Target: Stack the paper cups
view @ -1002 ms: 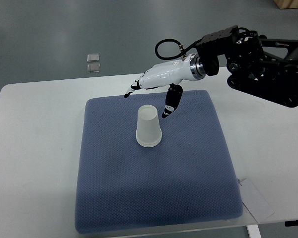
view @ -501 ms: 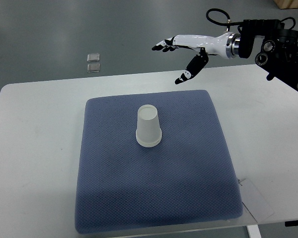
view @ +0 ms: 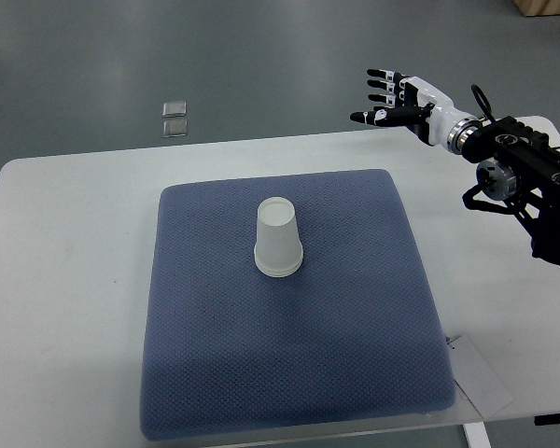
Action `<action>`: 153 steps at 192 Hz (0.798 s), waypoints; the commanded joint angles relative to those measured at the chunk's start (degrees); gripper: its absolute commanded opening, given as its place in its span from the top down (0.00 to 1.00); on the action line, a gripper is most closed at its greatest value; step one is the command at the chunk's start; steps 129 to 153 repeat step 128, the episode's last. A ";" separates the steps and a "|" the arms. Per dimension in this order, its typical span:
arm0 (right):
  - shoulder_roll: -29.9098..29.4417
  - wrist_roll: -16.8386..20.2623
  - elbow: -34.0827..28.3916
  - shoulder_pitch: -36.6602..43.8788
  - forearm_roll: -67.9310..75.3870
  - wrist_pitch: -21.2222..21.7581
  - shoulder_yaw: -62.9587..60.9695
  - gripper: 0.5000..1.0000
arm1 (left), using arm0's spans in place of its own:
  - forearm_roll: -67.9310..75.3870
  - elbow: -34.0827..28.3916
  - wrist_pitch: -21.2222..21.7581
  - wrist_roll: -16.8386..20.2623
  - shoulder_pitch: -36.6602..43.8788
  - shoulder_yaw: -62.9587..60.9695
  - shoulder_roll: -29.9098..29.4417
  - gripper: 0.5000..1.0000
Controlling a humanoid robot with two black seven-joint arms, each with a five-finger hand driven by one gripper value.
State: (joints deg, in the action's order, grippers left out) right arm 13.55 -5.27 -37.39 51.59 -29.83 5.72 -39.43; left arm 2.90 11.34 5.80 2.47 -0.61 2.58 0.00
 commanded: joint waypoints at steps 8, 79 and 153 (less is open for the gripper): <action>-1.51 -0.17 0.04 -1.67 4.25 -6.33 -0.55 0.17 | 0.00 0.00 0.00 -0.01 0.00 -0.03 0.00 0.00; -3.54 -0.88 -0.13 -5.01 7.06 -10.11 -2.49 0.17 | 0.00 0.00 0.00 -0.01 0.00 0.06 0.00 0.00; -3.62 -0.97 -0.75 -6.06 7.06 -10.02 -2.49 0.17 | 0.00 0.00 0.00 -0.01 0.00 -0.03 0.00 0.00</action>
